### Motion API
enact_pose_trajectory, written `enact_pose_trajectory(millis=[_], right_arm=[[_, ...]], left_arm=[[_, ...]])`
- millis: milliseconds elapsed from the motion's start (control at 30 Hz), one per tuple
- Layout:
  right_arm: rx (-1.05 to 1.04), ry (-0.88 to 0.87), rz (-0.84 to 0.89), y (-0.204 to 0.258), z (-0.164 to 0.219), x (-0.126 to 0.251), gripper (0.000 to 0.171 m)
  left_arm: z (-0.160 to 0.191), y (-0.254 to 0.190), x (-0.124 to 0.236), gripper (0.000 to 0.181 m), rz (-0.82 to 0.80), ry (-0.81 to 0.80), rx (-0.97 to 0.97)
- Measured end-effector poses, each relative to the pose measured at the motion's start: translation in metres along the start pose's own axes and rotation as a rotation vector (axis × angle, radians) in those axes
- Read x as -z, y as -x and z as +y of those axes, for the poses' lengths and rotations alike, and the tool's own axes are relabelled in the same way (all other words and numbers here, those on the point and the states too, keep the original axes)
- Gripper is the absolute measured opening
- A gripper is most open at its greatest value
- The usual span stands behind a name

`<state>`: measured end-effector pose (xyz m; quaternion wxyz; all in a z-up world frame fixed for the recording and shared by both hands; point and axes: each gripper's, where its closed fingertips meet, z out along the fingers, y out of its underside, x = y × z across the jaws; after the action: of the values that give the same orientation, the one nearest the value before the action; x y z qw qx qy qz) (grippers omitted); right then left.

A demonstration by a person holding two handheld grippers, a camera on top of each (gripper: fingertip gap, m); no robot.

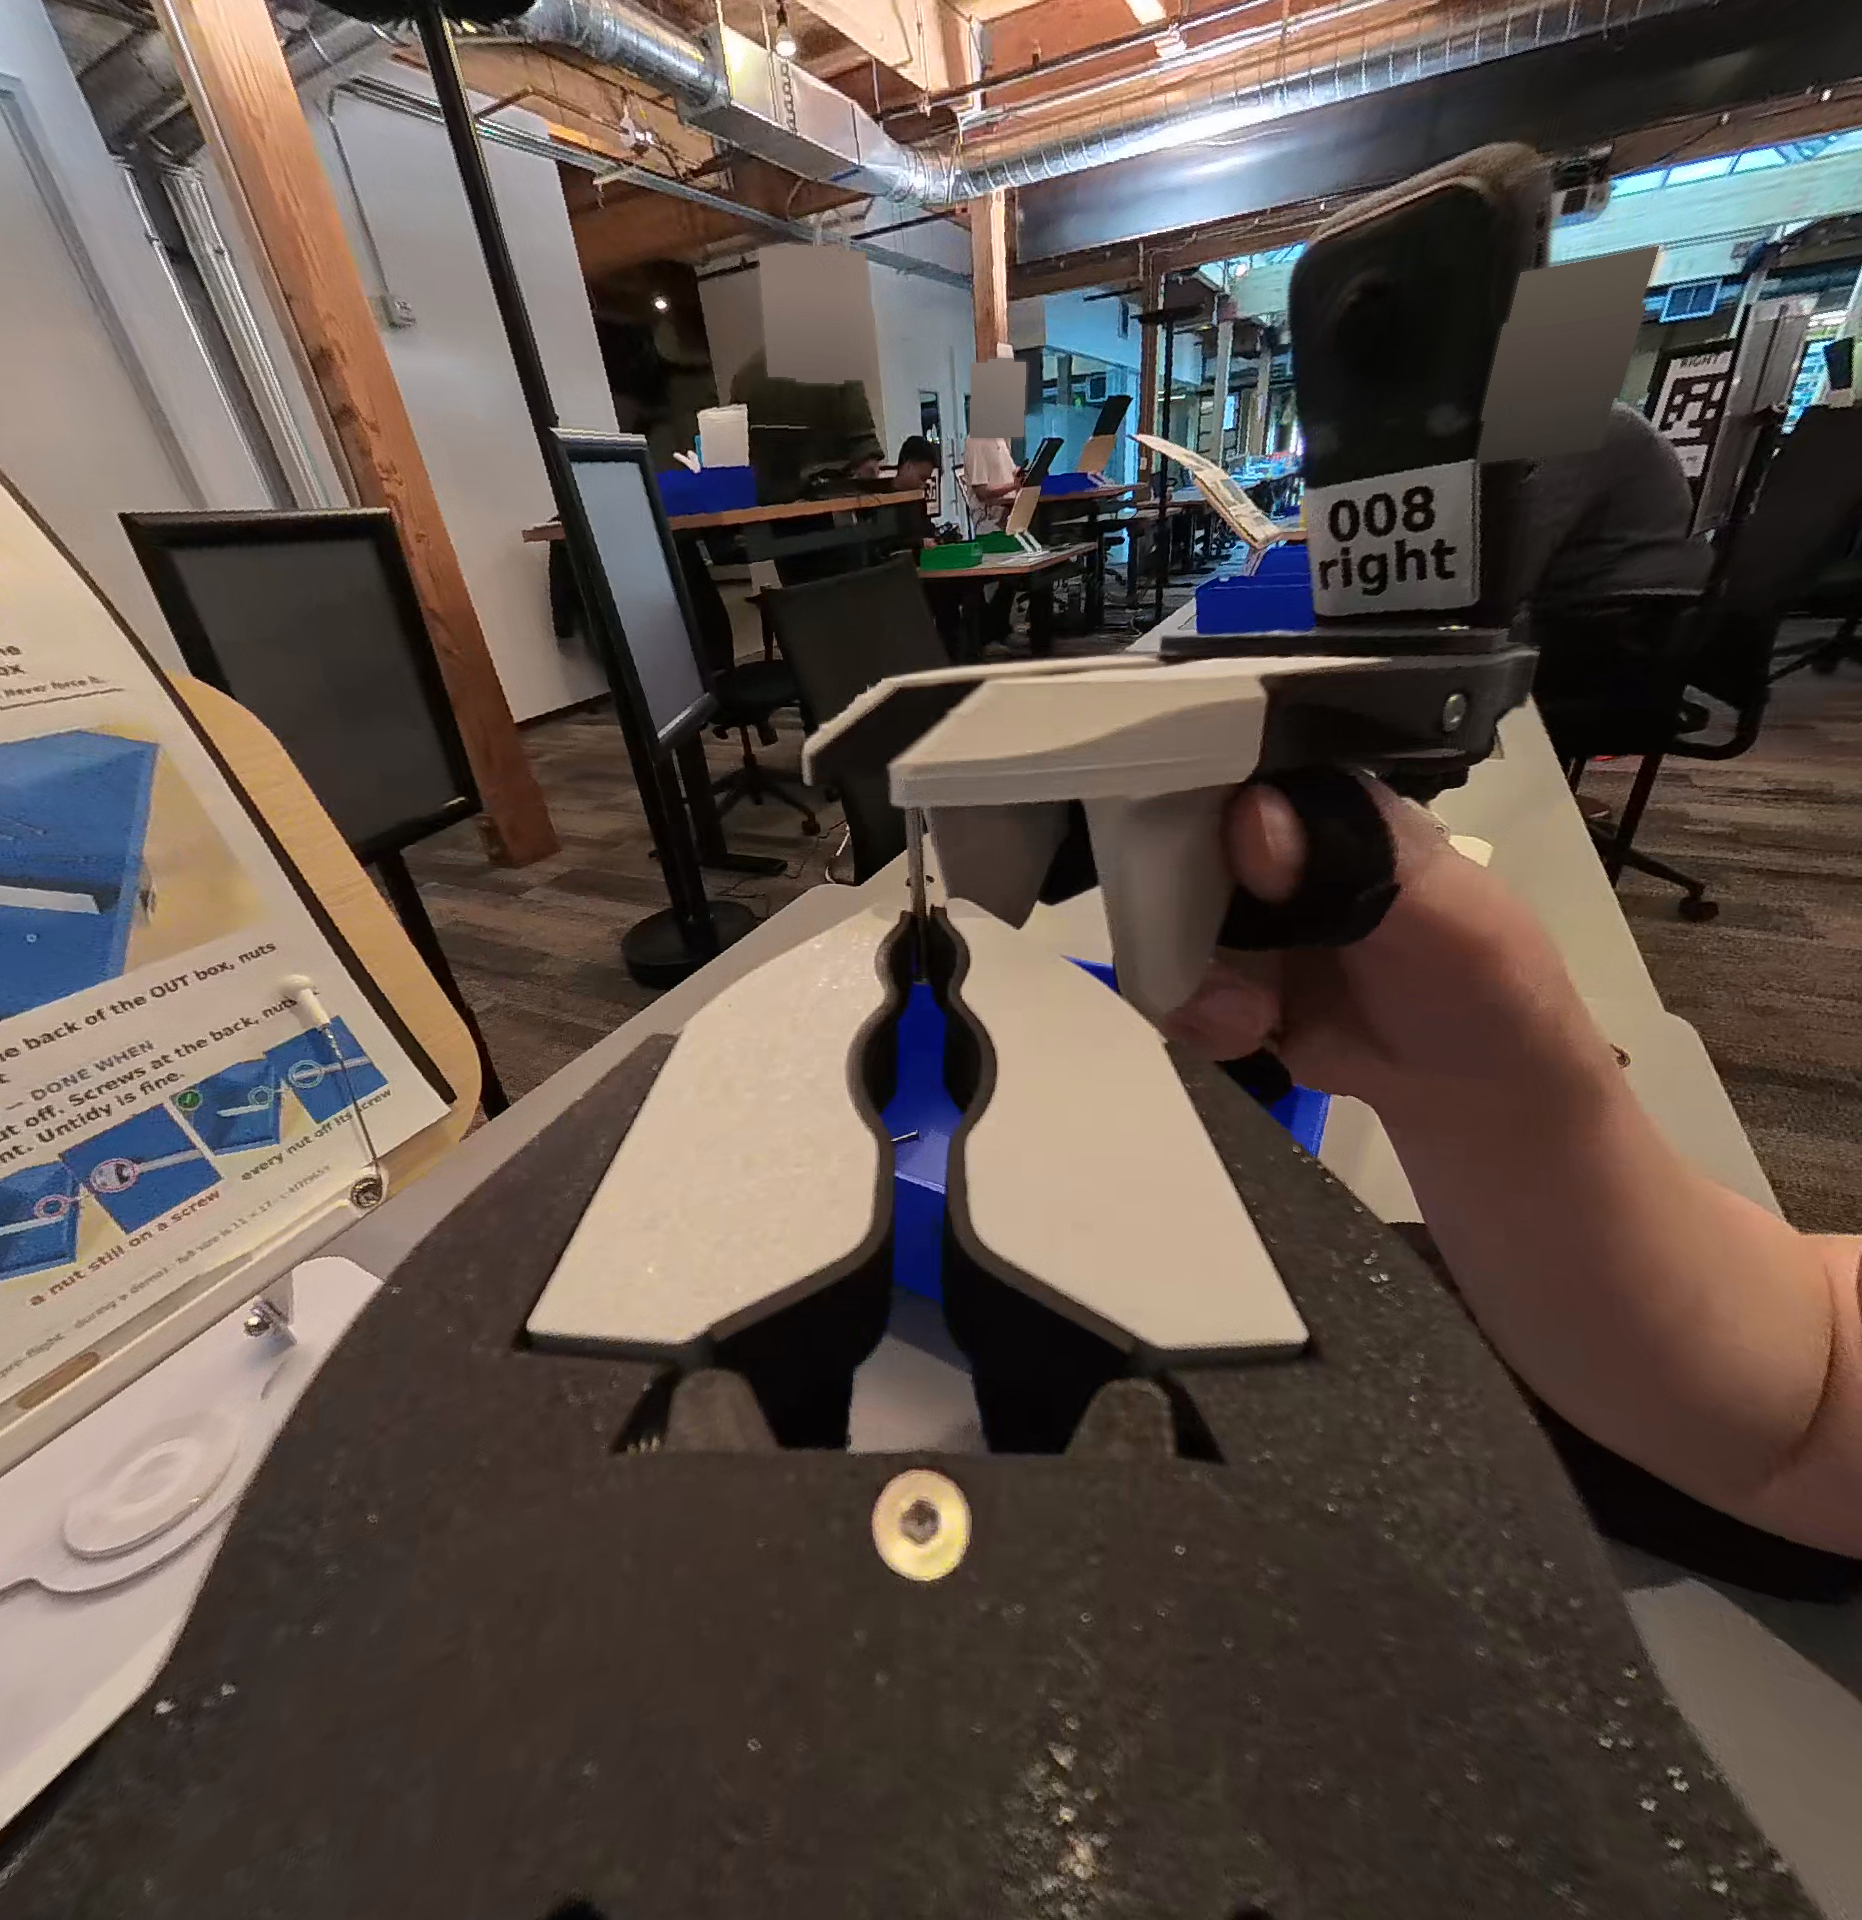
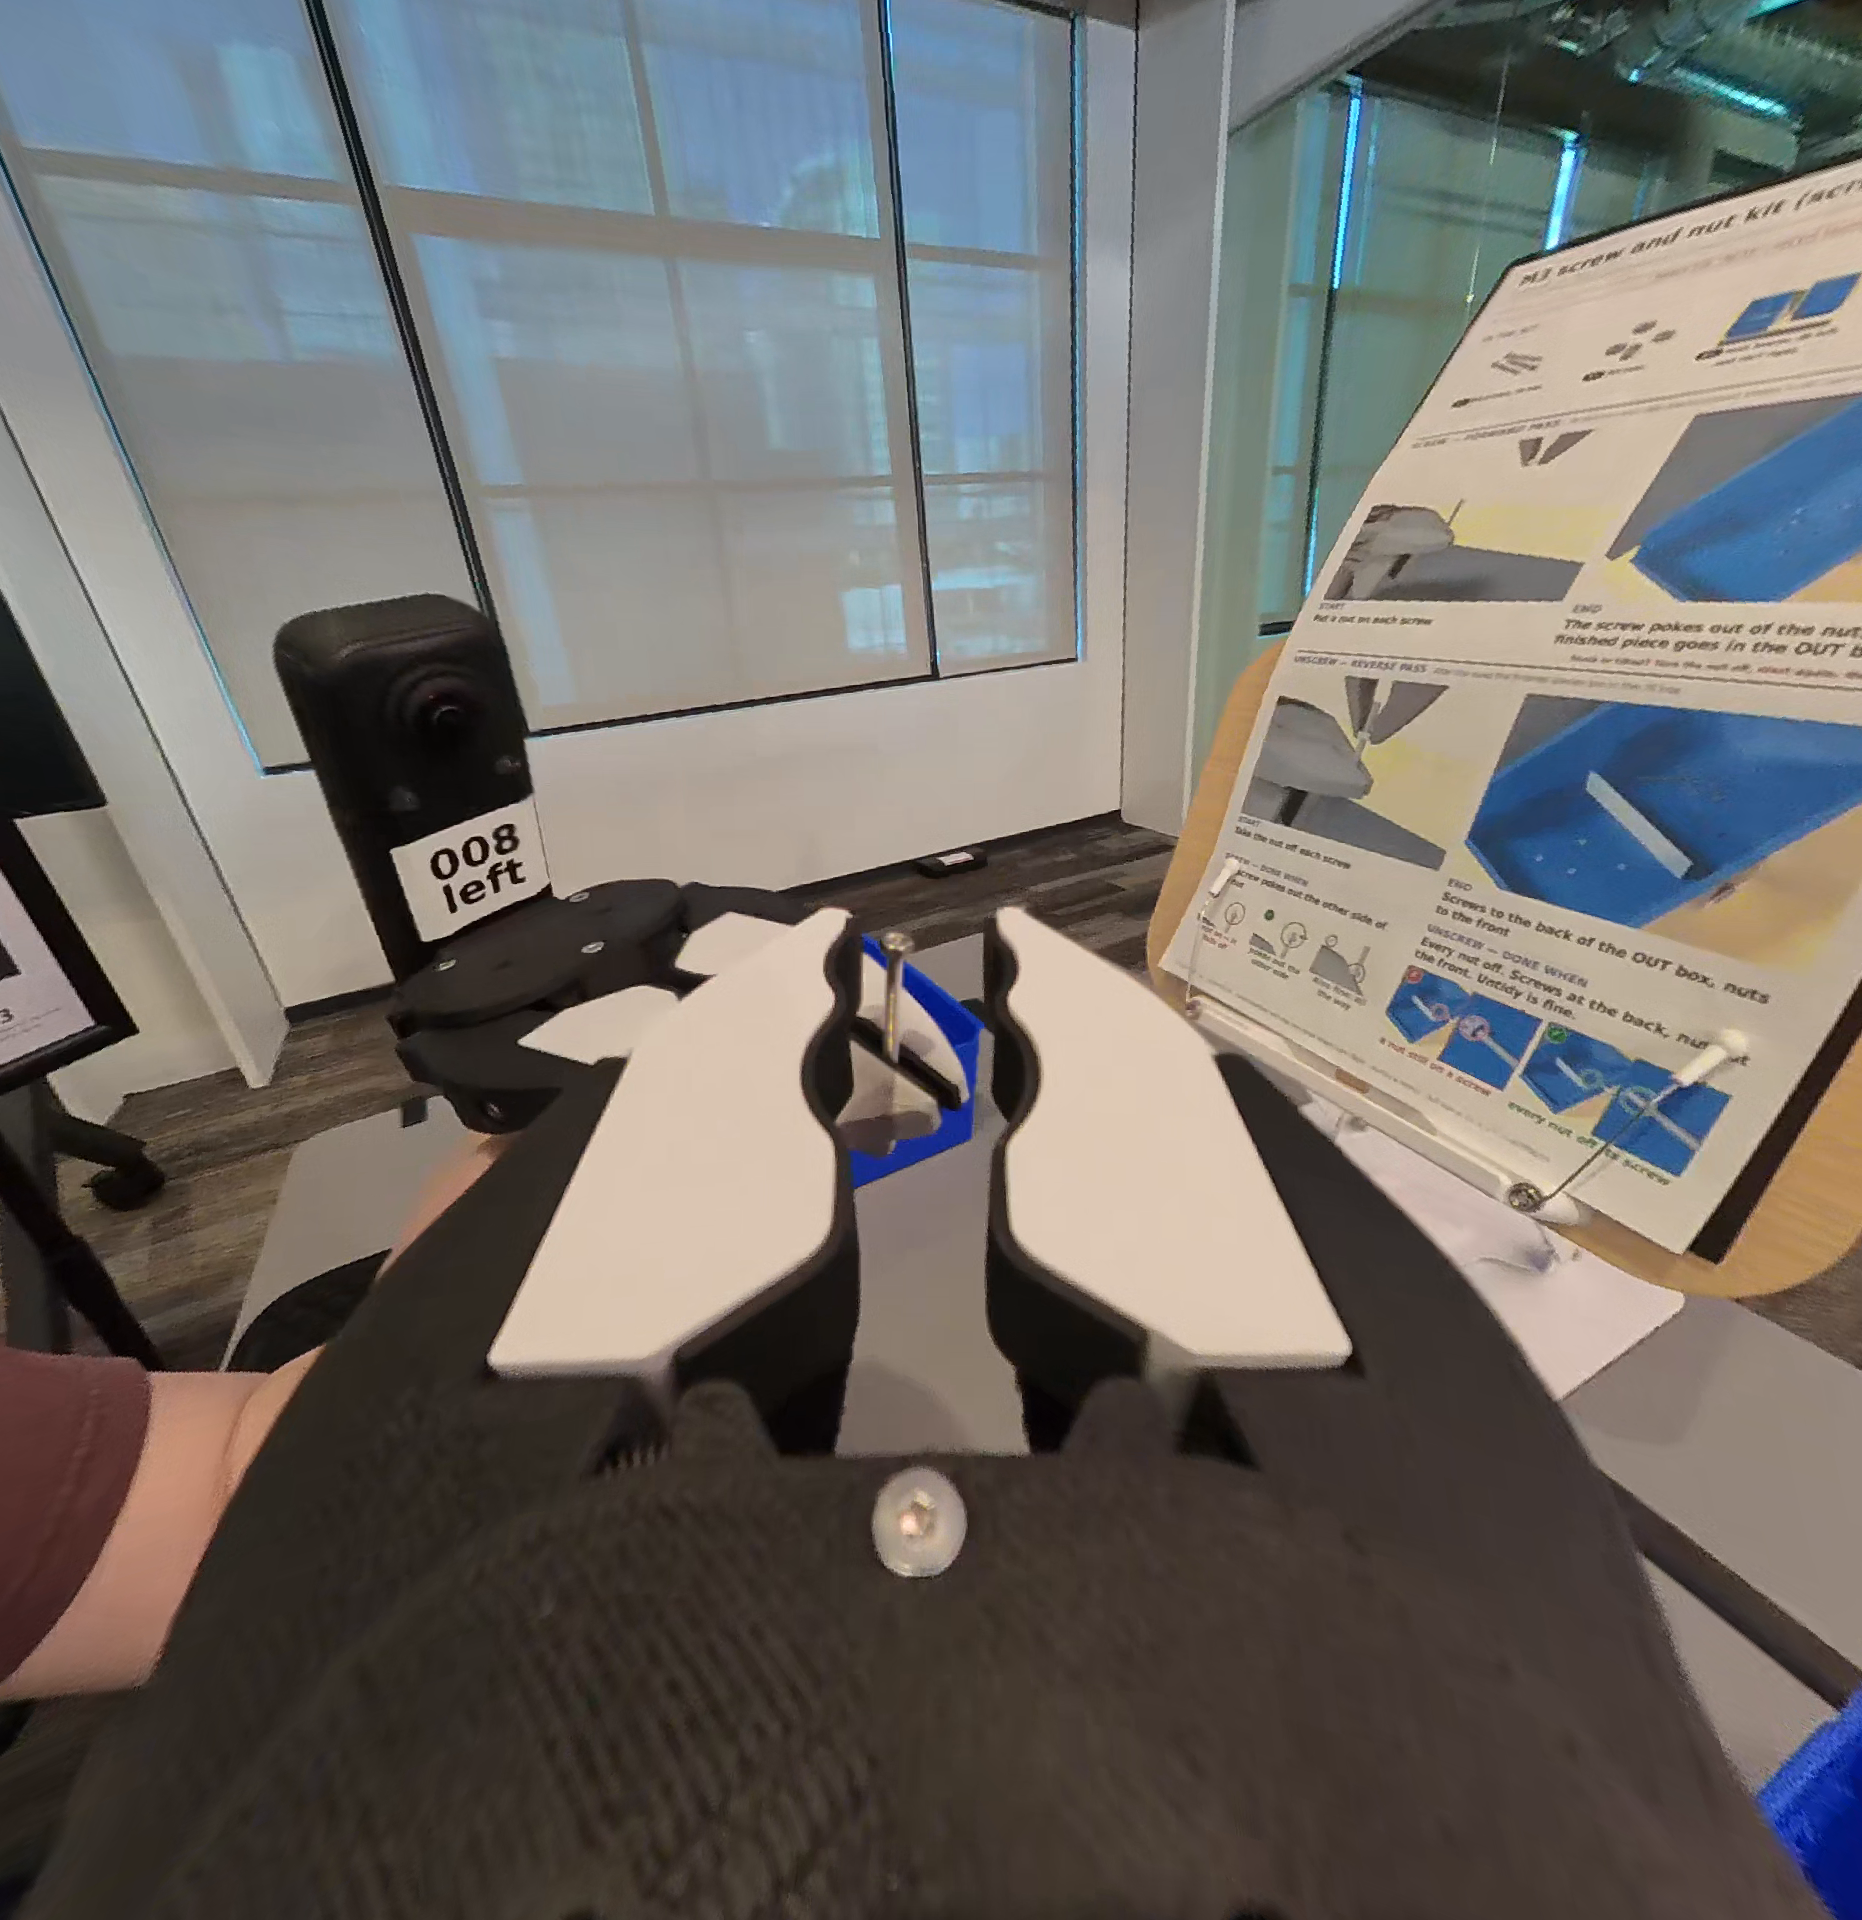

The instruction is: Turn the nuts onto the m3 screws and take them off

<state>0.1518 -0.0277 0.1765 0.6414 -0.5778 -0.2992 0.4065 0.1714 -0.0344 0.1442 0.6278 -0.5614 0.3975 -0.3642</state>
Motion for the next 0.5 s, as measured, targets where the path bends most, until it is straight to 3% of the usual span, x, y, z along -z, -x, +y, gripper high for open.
enact_pose_trajectory(millis=[200, 500], right_arm=[[-0.051, -0.005, -0.063, 0.0040, -0.0015, 0.0031, 0.006], [-0.108, -0.012, -0.119, 0.0022, -0.0014, 0.0043, 0.008]], left_arm=[[0.0002, 0.0018, 0.0007, 0.003, -0.011, 0.004, -0.002], [0.0006, 0.0011, 0.0001, 0.003, -0.010, 0.006, -0.006]])
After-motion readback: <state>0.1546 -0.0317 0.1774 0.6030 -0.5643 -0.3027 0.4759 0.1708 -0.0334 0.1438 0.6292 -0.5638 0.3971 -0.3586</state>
